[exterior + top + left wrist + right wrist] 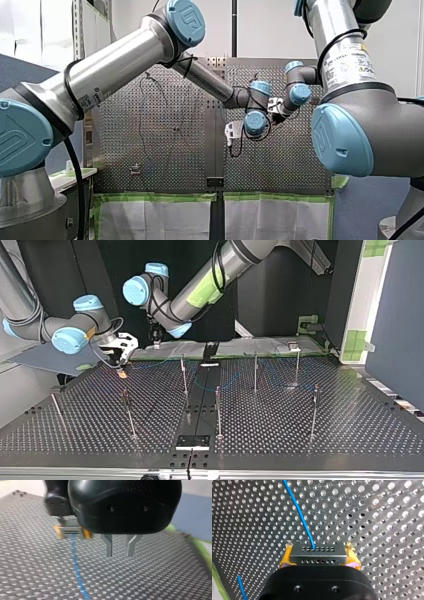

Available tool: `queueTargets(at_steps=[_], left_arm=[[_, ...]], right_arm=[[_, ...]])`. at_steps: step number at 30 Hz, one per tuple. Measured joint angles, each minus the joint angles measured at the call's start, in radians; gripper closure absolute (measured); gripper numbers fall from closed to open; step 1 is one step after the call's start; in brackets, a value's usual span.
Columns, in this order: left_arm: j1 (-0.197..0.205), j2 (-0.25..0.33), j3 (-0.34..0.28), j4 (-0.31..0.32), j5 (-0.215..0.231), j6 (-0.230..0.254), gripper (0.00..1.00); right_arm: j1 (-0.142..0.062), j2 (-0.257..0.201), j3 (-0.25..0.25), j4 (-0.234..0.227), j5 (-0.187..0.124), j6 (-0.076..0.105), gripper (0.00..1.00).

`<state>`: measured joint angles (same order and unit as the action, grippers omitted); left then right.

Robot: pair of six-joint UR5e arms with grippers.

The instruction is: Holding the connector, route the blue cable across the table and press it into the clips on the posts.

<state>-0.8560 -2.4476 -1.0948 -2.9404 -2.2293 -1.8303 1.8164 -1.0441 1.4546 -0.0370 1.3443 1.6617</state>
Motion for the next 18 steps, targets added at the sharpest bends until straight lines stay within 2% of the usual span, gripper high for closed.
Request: queueTargets(at_steps=[10,18], left_arm=[[-0.005,-0.001,0.078,0.03,-0.087,-0.009,0.0],[0.01,-0.001,0.042,0.065,-0.153,-0.017,0.0]], right_arm=[[0.002,0.0,-0.001,-0.001,-0.002,0.0,1.0],[-0.002,0.0,-0.001,-0.001,-0.002,0.0,1.0]])
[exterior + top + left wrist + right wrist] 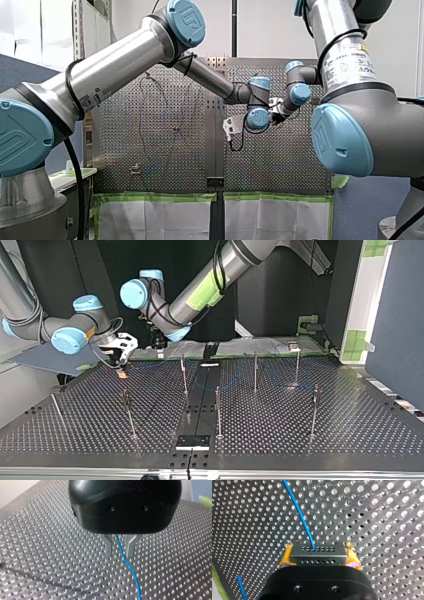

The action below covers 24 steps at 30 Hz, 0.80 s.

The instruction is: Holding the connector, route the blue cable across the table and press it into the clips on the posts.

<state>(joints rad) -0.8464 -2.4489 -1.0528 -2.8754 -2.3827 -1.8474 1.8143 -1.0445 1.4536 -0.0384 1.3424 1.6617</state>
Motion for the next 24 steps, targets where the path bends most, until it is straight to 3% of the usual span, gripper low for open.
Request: queueTargets(at_steps=[4,16,24], left_arm=[[0.005,-0.001,-0.004,0.017,-0.005,-0.001,0.0],[0.026,-0.002,-0.004,0.026,0.052,-0.012,0.0],[0.025,-0.046,0.037,-0.016,0.073,-0.054,0.0]], right_arm=[[0.0,-0.001,0.0,0.0,0.0,0.0,1.0],[0.003,-0.001,0.0,0.0,0.0,0.0,1.0],[0.003,-0.001,0.0,0.0,0.0,0.0,1.0]])
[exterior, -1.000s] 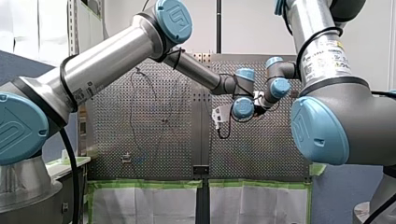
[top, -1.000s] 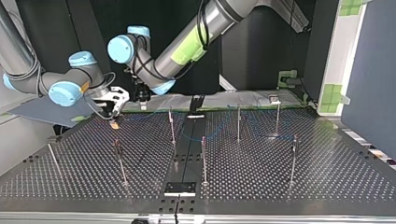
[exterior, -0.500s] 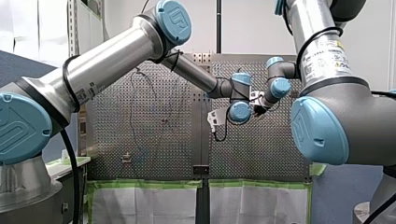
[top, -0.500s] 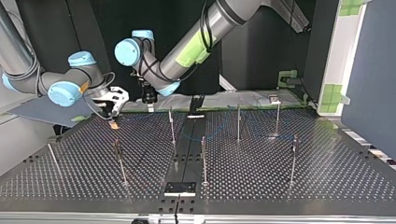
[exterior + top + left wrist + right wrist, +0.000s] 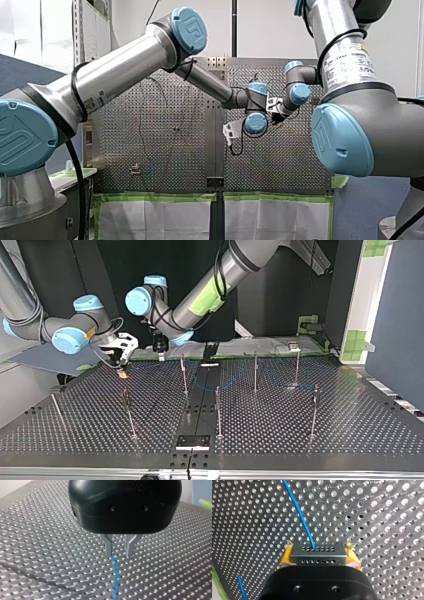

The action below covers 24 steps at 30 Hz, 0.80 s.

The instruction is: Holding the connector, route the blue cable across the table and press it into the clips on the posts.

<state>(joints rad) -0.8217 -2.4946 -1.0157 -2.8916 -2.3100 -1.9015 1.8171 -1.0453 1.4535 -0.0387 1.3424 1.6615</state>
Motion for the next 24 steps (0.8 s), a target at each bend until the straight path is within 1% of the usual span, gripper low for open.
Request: queueTargets(at_steps=[3,5,10,16,24], left_arm=[[-0.002,-0.025,0.025,-0.019,-0.009,-0.014,0.0],[0.001,-0.041,0.045,-0.025,-0.023,-0.018,0.0],[-0.001,-0.052,0.081,-0.034,-0.062,-0.031,0.0],[-0.019,-0.053,0.087,-0.047,-0.101,-0.062,0.0],[-0.04,-0.054,0.084,-0.06,-0.109,-0.078,0.0]], right_arm=[[-0.001,0.0,0.0,-0.001,0.0,0.0,1.0],[-0.001,0.0,0.0,-0.001,0.0,0.0,1.0],[-0.002,0.0,0.0,-0.003,0.0,0.0,1.0],[-0.003,0.001,0.0,-0.005,0.001,0.001,1.0],[-0.003,0.001,0.0,-0.007,0.001,0.001,1.0]])
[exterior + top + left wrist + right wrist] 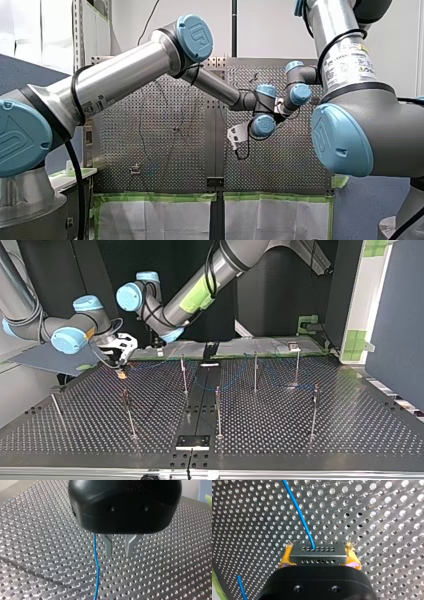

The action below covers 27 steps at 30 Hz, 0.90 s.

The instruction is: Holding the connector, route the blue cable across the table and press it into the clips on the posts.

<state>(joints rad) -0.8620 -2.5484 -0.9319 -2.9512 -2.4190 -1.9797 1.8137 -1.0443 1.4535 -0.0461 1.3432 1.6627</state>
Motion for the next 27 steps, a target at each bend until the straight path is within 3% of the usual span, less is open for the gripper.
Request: queueTargets(at_steps=[19,27], left_arm=[[0.013,0.0,0.003,0.092,-0.015,0.042,0.0],[0.032,-0.001,0.003,0.107,0.004,0.07,0.0]], right_arm=[[0.0,0.0,0.0,0.0,-0.006,-0.001,1.0],[0.003,0.0,0.0,0.0,-0.008,-0.001,1.0]])
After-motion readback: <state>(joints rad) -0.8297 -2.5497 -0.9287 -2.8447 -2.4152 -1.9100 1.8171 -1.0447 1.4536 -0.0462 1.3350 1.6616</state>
